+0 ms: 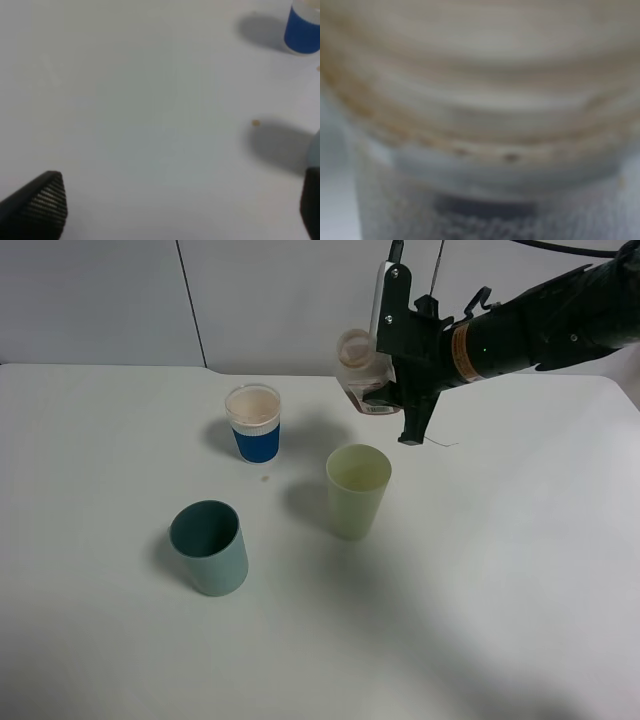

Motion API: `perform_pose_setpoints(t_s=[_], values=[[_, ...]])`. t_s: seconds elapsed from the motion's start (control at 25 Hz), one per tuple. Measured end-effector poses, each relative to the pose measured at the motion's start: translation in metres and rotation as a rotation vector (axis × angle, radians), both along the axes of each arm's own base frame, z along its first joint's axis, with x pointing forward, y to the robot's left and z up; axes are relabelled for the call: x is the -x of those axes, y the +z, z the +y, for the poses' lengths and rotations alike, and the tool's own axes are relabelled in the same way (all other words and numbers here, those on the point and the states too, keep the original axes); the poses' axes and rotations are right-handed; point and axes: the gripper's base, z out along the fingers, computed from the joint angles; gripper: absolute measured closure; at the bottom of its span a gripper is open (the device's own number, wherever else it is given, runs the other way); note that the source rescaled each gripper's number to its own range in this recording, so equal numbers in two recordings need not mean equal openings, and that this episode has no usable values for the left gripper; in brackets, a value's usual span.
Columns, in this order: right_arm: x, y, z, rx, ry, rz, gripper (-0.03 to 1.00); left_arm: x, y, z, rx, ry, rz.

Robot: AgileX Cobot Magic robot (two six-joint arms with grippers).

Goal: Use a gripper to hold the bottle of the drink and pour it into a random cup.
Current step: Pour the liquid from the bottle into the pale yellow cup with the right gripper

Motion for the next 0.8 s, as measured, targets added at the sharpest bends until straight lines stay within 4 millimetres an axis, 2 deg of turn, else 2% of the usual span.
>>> perform_pose_setpoints(t_s=[0.32,0.8], values=[[-0.0003,0.0,-0.0003,-0.011,-0.019,0.012,0.97,0.0,0.0,0.0,0.0,0.0,0.0],[-0.0032,-0.0004,-0.0038,0.152,0.098,-0.14,0.97,0.0,0.0,0.0,0.0,0.0,0.0]])
